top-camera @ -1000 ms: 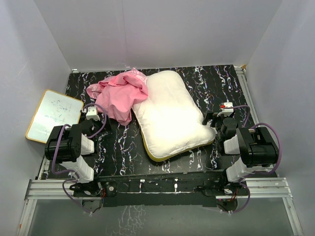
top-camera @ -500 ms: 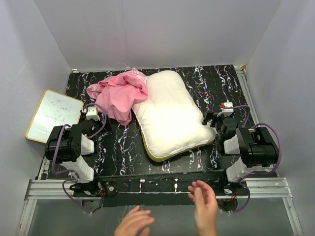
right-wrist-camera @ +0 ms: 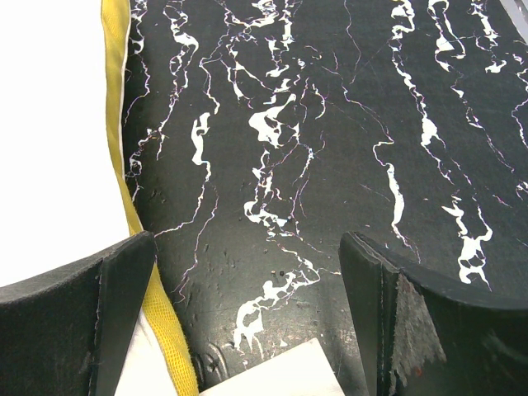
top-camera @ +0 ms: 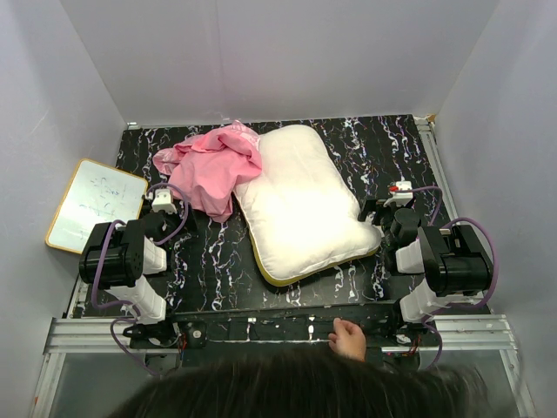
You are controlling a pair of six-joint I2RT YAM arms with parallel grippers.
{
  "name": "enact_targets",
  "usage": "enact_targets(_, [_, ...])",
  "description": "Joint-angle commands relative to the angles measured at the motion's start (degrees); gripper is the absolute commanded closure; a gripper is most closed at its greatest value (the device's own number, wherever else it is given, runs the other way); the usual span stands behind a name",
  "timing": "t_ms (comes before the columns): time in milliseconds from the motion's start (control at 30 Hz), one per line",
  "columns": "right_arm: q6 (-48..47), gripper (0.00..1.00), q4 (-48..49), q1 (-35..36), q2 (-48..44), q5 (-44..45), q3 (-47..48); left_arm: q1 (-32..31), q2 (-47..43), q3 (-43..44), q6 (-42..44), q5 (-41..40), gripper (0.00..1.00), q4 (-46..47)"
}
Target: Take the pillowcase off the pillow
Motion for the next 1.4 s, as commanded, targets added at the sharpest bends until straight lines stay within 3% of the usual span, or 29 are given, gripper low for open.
enact_targets(0, [-1.04, 0.02, 3.33, -0.03, 0.20, -1.07, -0.18, -0.23, -0.18, 0.92, 0.50, -0.07, 0.03, 0.52])
enact_targets(1133, [-1.04, 0.02, 3.49, -0.03, 0.27, -1.01, -0.27, -0.18, -0.18, 0.92, 0.50, -0.07, 0.03, 0.52])
enact_targets(1367, [-5.29, 0.02, 6.65, -0.03, -0.64, -11.80, -2.66, -0.17, -0.13, 0.93, 0.62, 0.01, 0.03, 0.50])
